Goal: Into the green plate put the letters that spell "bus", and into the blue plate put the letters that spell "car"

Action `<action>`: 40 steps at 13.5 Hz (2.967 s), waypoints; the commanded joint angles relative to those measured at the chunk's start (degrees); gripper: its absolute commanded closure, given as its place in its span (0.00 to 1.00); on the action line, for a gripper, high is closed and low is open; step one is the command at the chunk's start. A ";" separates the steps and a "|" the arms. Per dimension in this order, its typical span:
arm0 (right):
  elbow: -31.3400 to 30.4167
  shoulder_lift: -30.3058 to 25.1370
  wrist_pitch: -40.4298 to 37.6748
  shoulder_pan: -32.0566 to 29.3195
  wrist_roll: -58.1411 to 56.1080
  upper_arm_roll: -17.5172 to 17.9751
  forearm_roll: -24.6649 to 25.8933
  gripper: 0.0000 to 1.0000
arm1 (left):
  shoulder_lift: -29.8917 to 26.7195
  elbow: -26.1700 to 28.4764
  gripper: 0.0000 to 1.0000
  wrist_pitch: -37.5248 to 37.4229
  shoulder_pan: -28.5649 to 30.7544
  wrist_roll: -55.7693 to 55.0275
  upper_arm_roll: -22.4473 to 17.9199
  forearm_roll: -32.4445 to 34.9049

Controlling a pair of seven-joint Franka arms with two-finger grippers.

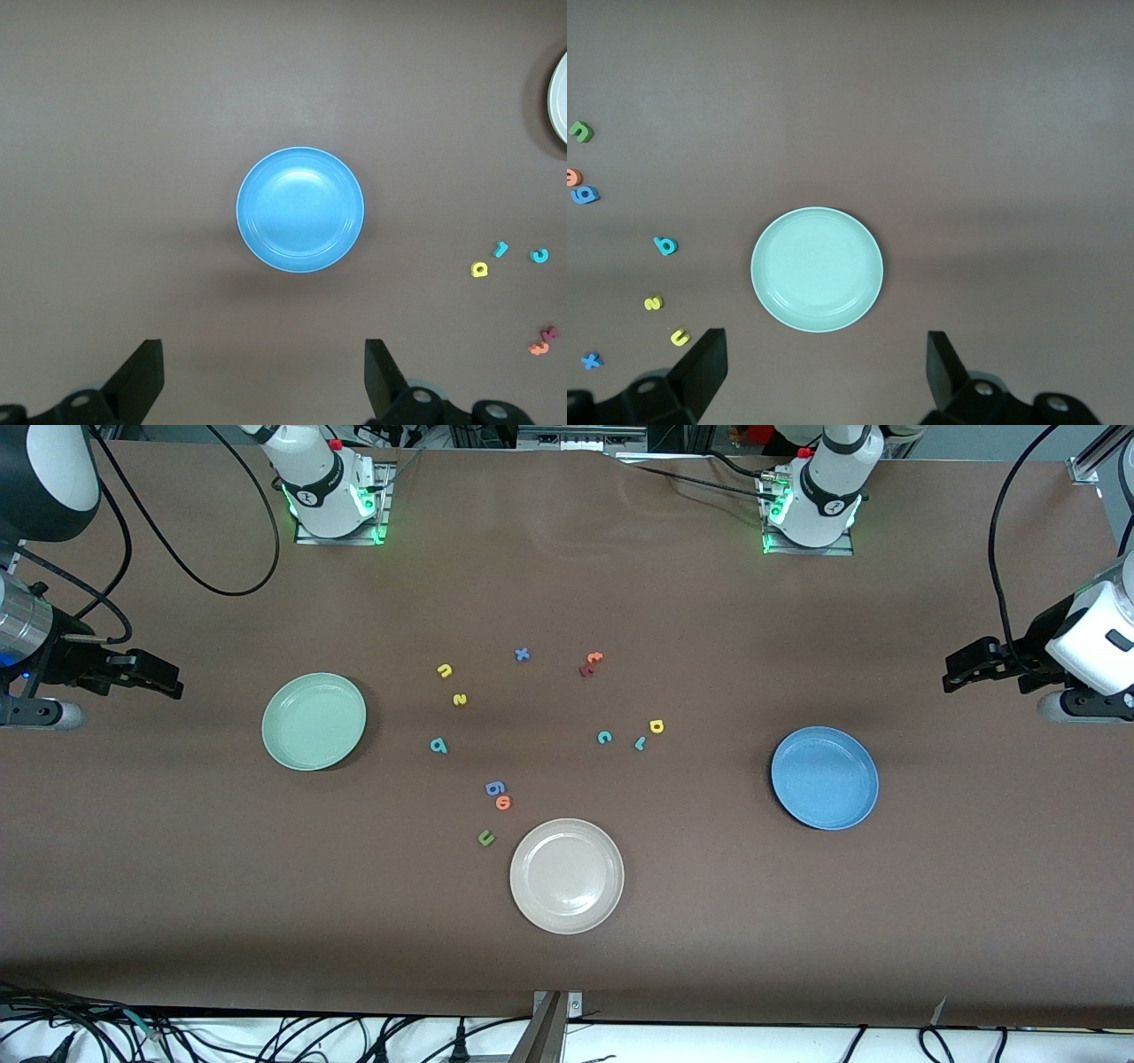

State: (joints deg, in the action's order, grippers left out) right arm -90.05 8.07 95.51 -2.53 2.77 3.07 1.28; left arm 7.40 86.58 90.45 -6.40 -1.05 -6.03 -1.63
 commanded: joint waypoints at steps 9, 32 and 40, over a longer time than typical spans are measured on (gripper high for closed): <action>1.55 0.72 -1.20 0.33 0.30 -0.08 0.22 0.01 | 2.27 -2.47 0.00 -0.45 -0.98 5.53 0.05 -1.08; 1.55 0.72 -1.20 0.24 0.13 -0.08 0.13 0.01 | 2.27 -4.32 0.00 -0.45 -1.07 5.01 -0.04 -0.75; 1.55 0.72 -1.20 0.24 0.13 -0.08 0.22 0.01 | 2.27 -4.32 0.00 -0.45 -0.80 5.09 -0.04 -0.92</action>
State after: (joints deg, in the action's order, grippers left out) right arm -90.05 8.17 95.46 -2.52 2.78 3.07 1.28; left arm 8.97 83.77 90.58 -7.42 2.82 -6.00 -1.84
